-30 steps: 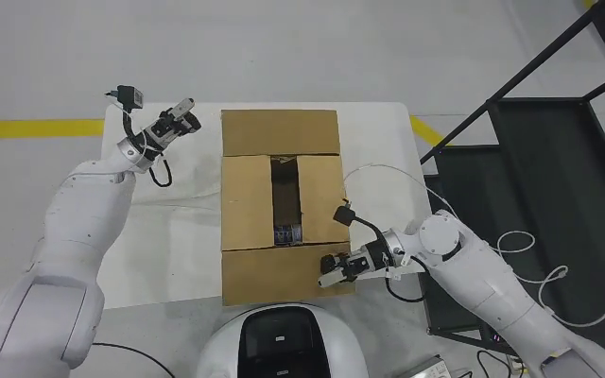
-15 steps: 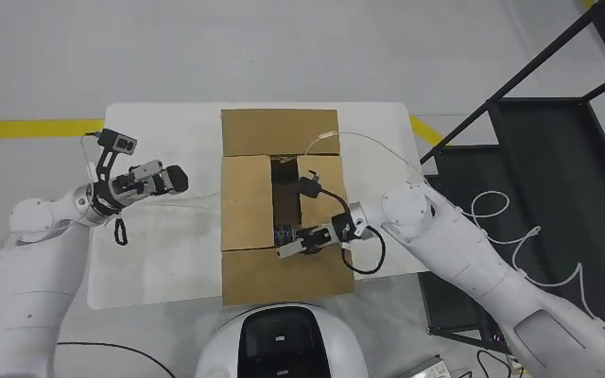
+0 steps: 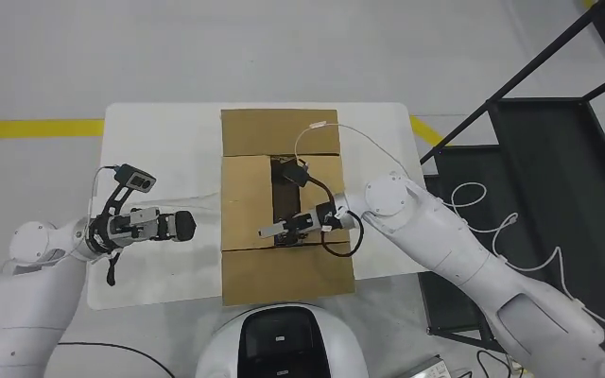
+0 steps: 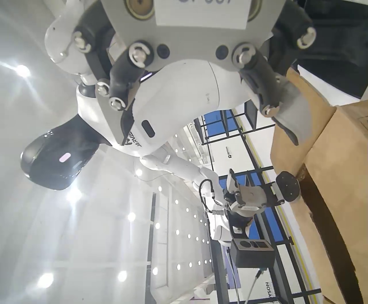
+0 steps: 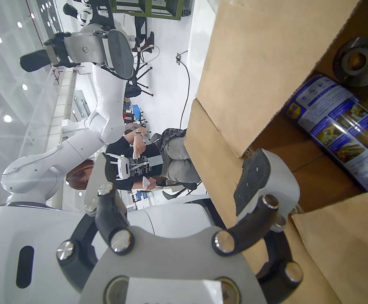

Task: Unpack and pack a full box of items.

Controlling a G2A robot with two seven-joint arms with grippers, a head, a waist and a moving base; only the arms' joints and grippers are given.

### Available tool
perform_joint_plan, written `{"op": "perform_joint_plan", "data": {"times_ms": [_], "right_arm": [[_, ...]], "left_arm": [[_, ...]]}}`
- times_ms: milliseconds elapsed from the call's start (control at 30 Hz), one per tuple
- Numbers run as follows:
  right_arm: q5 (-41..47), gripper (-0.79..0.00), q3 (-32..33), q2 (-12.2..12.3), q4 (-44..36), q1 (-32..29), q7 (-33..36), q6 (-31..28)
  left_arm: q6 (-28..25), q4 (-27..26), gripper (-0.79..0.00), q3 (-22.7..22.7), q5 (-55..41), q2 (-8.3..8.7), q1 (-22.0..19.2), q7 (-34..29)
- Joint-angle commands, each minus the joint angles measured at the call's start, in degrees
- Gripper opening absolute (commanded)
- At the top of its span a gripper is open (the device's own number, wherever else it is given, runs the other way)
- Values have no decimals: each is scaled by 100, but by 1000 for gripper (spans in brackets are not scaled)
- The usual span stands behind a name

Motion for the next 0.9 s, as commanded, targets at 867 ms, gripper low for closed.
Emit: {"op": "perform_joint_plan", "data": {"times_ms": [867], "right_arm": [[15,0,-555,-505,755,421,-402,462]], "left_arm": [[-551,795,0,-44,1091,-25,-531,916]]}}
